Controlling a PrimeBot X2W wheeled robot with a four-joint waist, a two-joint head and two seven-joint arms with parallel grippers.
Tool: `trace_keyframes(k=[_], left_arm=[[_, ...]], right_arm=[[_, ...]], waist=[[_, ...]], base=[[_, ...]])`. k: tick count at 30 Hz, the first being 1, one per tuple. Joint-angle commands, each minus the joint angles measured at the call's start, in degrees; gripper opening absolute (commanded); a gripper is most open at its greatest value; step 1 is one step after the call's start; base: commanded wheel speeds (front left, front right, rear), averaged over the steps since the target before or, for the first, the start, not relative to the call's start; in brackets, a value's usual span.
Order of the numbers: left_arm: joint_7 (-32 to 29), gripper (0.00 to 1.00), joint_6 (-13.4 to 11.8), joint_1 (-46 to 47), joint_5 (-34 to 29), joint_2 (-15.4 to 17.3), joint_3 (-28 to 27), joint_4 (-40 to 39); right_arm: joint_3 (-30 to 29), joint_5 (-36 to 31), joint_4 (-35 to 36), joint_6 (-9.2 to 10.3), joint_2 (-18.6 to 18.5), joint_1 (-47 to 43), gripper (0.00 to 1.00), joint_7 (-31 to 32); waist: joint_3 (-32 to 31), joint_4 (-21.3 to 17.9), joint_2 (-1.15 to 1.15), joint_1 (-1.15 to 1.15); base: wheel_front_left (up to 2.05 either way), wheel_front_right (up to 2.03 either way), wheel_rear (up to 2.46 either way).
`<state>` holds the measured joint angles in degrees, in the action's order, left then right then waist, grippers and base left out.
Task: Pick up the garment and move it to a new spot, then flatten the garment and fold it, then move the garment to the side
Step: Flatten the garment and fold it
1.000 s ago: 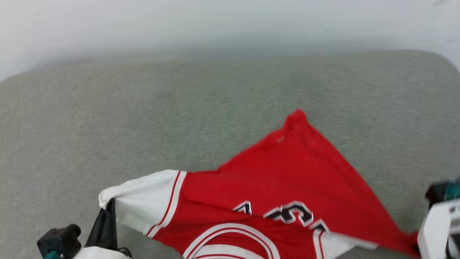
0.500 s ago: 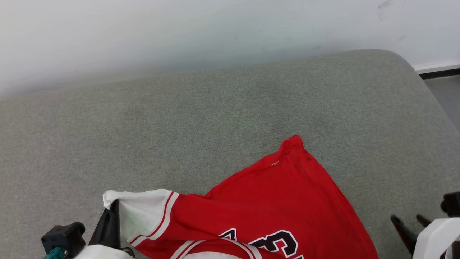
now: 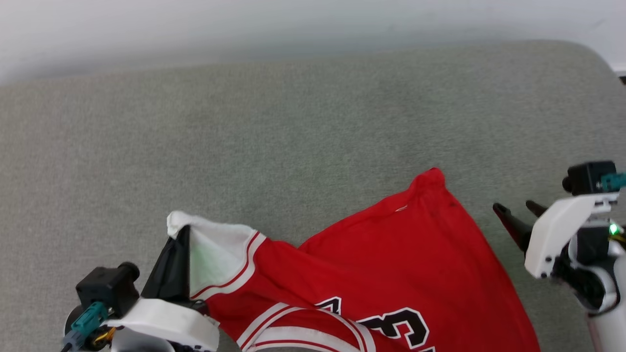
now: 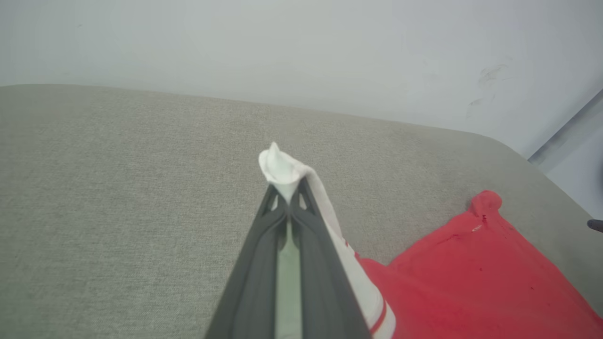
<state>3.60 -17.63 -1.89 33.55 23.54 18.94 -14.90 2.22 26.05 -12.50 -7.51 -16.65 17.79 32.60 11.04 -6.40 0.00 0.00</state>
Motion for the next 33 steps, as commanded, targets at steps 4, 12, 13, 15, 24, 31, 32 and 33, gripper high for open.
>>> trace_keyframes(k=[4, 12, 13, 15, 24, 31, 32, 33], left_arm=[[0.1, 0.0, 1.0, 3.7, -1.2, -1.0, 1.6, -0.9], [0.7, 0.0, 2.1, 7.9, -2.1, -2.0, 3.1, -0.4], [0.8, 0.0, 2.2, 8.3, -2.2, -2.1, 3.1, -0.2], [1.0, 0.0, 2.4, 8.5, -2.1, -2.2, 3.2, 0.0], [1.6, 0.0, 2.4, 8.4, -1.3, -2.4, 3.0, 1.6], [2.2, 0.0, 3.8, 11.3, 0.1, -1.7, 1.2, 5.2], [2.3, 0.0, 4.1, 12.3, 0.5, -1.5, 0.8, 5.9], [2.2, 0.0, 4.7, 13.6, 0.7, -1.4, 0.5, 6.9]], right_arm=[[3.6, 2.4, -1.5, 0.03, -1.5, 7.0, 1.0, 7.4], [9.9, 4.2, -7.0, 0.04, -2.2, 14.6, 1.0, 14.6], [10.8, 4.6, -7.9, 0.03, -2.2, 15.1, 1.0, 15.4], [12.6, 5.4, -10.1, 0.03, -1.9, 14.5, 1.0, 17.2], [15.1, 6.7, -11.0, 0.03, -3.3, 15.3, 0.0, 16.1], [11.4, 2.7, -8.8, 0.04, -5.1, 17.3, 0.0, 7.0], [10.7, 2.0, -8.8, 0.04, -4.7, 17.3, 0.0, 5.9], [10.1, 1.1, -8.7, 0.03, -4.5, 17.3, 0.0, 4.9]], waist=[[5.5, 3.7, 0.0, 0.0], [10.4, 6.2, 0.0, 0.0], [10.6, 6.4, 0.0, 0.0], [10.9, 6.5, 0.0, 0.0], [9.4, 6.4, 0.0, 0.0], [4.4, 5.7, 0.0, 0.0], [3.6, 5.5, 0.0, 0.0], [2.7, 5.3, 0.0, 0.0]], base=[[0.0, 0.0, 0.0], [0.0, 0.0, 0.0], [0.0, 0.0, 0.0], [0.0, 0.0, 0.0], [0.0, 0.0, 0.0], [0.0, 0.0, 0.0], [0.0, 0.0, 0.0], [0.0, 0.0, 0.0]])
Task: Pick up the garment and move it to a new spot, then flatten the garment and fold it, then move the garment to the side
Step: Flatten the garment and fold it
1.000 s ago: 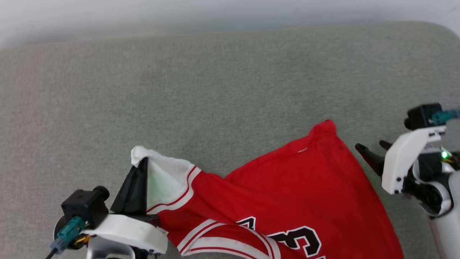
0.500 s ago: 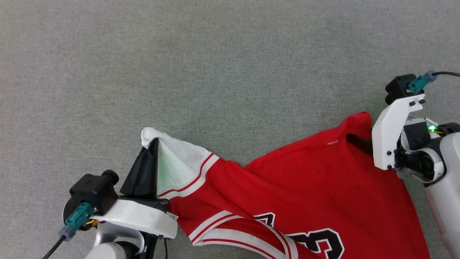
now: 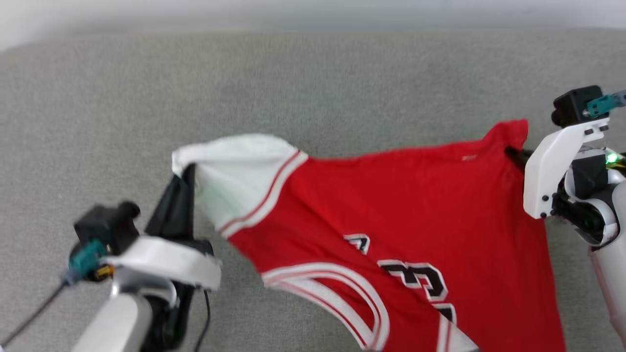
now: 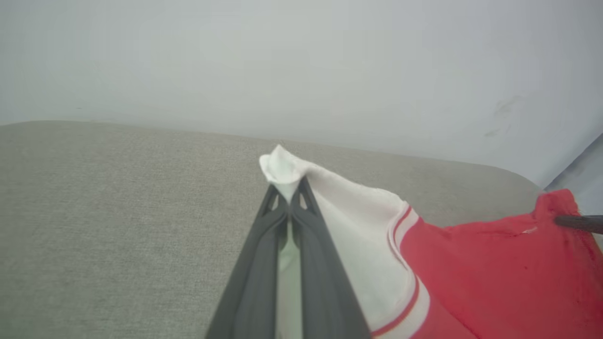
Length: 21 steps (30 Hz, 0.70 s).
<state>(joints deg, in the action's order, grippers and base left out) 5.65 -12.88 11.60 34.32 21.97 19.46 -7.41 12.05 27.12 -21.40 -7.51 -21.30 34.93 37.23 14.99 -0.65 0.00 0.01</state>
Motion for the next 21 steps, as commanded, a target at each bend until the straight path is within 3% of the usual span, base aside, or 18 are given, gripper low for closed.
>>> trace_keyframes(k=[1, 13, 21], left_arm=[[-0.1, 0.0, 0.4, 1.3, 0.2, 0.3, -0.3, 0.4], [-1.8, 0.0, 6.7, 26.8, 2.1, -0.9, -1.9, 17.9], [-0.7, 0.0, 8.1, 46.5, 0.4, -0.2, -3.7, 24.3]], right_arm=[[-0.5, -0.4, 0.3, 0.04, 0.5, 0.2, 0.0, -0.8], [-8.4, -6.1, 0.2, 0.04, 6.3, 7.4, 0.0, -13.5], [-12.7, -6.9, 1.6, 0.04, 8.1, 19.9, 0.0, -20.1]], waist=[[-2.1, -0.7, 0.0, -0.01], [-8.4, -2.8, 0.0, -0.01], [-4.1, -3.5, 0.0, -0.01]], base=[[0.0, 0.0, 0.0], [0.0, 0.0, 0.0], [0.0, 0.0, 0.0]])
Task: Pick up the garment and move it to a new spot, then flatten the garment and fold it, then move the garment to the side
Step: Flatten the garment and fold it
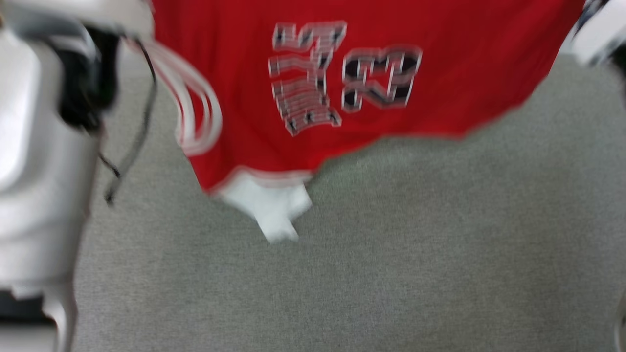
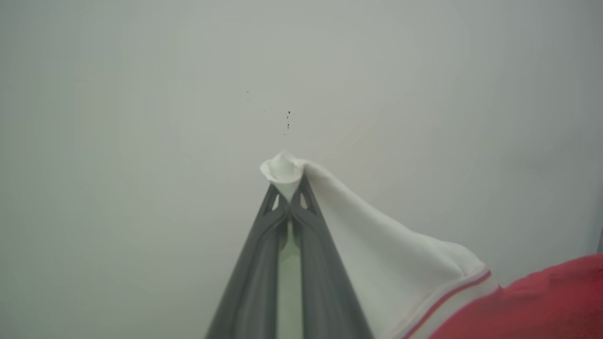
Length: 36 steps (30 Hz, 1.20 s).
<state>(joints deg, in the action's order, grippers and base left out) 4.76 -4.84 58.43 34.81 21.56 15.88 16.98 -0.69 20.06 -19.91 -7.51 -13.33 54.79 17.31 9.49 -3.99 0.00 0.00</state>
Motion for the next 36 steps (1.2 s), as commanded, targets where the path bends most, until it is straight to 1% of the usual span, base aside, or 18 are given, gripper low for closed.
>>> trace_keyframes(k=[1, 6, 10, 15, 18, 21, 26, 32, 36], left_arm=[[0.2, 0.0, 0.2, 2.3, -0.4, 0.4, -0.4, 0.6], [-0.5, 0.0, 1.3, 15.9, -1.6, 1.5, -1.0, 4.5], [-1.8, 0.0, 2.2, 27.1, -2.6, 2.7, -1.2, 8.1], [-3.8, 0.0, 2.2, 38.4, -4.3, 3.6, -0.6, 12.3], [-5.3, 0.0, 1.7, 43.9, -5.2, 4.0, -0.4, 13.9], [-6.0, 0.0, 1.3, 46.4, -5.7, 3.9, 0.0, 15.3], [-6.2, 0.0, 0.8, 46.9, -6.1, 3.7, 0.8, 16.5], [-5.5, 0.0, 0.7, 43.1, -5.0, 2.3, 1.2, 17.8], [-3.9, 0.0, 1.3, 39.6, -3.6, 1.2, 0.9, 19.4]], right_arm=[[-0.4, 0.3, 0.2, 0.04, 0.2, 2.2, 0.0, -0.8], [-2.1, 0.6, 0.3, 0.04, -0.3, 13.8, 0.0, -2.3], [-2.9, 0.5, -1.0, 0.04, -0.9, 23.2, 0.0, -2.2], [-1.6, 0.4, -4.6, 0.04, -1.4, 34.4, 0.0, -2.6], [-0.6, 0.6, -7.8, 0.04, -1.5, 40.4, 0.0, -3.6], [0.7, 1.6, -11.2, 0.04, -1.8, 43.9, 0.0, -5.3], [3.0, 4.2, -16.6, 0.04, -2.4, 47.3, 0.0, -8.3], [7.3, 7.6, -23.3, 0.04, -2.7, 47.8, 0.0, -11.2], [10.7, 9.6, -27.6, 0.04, -2.7, 46.1, 0.0, -12.8]], waist=[[2.7, -0.3, 0.0, 0.0], [9.7, -0.7, 0.0, 0.0], [15.9, -1.2, 0.0, 0.0], [23.5, -2.0, 0.0, 0.0], [27.8, -2.3, 0.0, 0.0], [30.5, -2.2, 0.0, 0.0], [33.4, -1.8, 0.0, 0.0], [35.3, -1.6, 0.0, 0.0], [34.5, -1.1, 0.0, 0.0]], base=[[0.0, 0.0, 0.0], [0.0, 0.0, 0.0], [0.0, 0.0, 0.0], [0.0, 0.0, 0.0], [0.0, 0.0, 0.0], [0.0, 0.0, 0.0], [0.0, 0.0, 0.0], [0.0, 0.0, 0.0], [0.0, 0.0, 0.0]])
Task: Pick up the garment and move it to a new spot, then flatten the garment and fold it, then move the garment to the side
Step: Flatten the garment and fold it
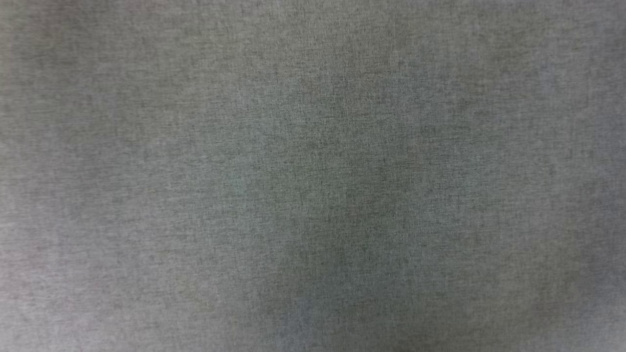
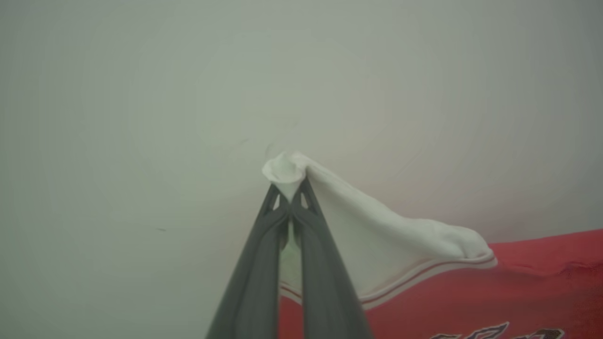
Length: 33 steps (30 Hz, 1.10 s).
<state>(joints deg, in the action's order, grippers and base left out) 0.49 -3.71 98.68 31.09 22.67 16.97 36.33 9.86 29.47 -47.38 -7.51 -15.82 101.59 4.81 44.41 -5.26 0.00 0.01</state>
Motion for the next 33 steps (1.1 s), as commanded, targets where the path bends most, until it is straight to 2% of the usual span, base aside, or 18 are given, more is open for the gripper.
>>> trace_keyframes(k=[1, 9, 19, 22, 26, 29, 33], left_arm=[[1.0, 0.0, 0.2, -1.6, 0.8, -0.2, -0.4, 0.6], [4.3, 0.0, 3.1, -12.3, 4.5, -1.5, -1.3, 4.4], [9.4, 0.0, 6.2, -38.3, 8.8, -2.8, -1.2, 4.4], [10.7, 0.0, 5.9, -48.1, 9.8, -2.4, -1.5, 1.8], [11.3, 0.0, 4.2, -60.9, 11.2, -1.7, -2.2, -4.0], [10.9, 0.0, 2.2, -69.9, 12.5, -1.0, -3.1, -9.7], [10.0, 0.0, -1.6, -82.3, 13.8, 0.5, -4.6, -17.8]], right_arm=[[1.1, 0.8, -1.3, 0.04, -0.1, -1.6, 0.0, -0.7], [8.8, 5.0, -5.0, 0.04, 0.5, -10.1, 0.0, -3.1], [17.7, 11.7, -1.4, 0.04, -1.6, -35.9, 0.0, -7.3], [19.6, 13.0, 0.3, 0.04, -2.2, -44.2, 0.0, -8.0], [20.9, 14.3, 3.5, 0.04, -4.0, -53.4, 0.0, -8.4], [21.3, 14.8, 6.3, 0.04, -5.2, -59.8, 0.0, -8.5], [20.5, 14.7, 10.0, 0.05, -6.4, -68.3, 0.0, -8.4]], waist=[[-0.9, 0.2, 0.0, -0.01], [-7.4, 0.6, 0.0, -0.01], [-23.4, 1.7, 0.0, -0.01], [-28.2, 1.7, 0.0, -0.01], [-32.8, 2.0, 0.0, -0.01], [-35.4, 2.3, 0.0, -0.01], [-38.5, 2.4, 0.0, -0.01]], base=[[0.0, 0.0, 0.0], [0.0, 0.0, 0.0], [0.0, 0.0, 0.0], [0.0, 0.0, 0.0], [0.0, 0.0, 0.0], [0.0, 0.0, 0.0], [0.0, 0.0, 0.0]])
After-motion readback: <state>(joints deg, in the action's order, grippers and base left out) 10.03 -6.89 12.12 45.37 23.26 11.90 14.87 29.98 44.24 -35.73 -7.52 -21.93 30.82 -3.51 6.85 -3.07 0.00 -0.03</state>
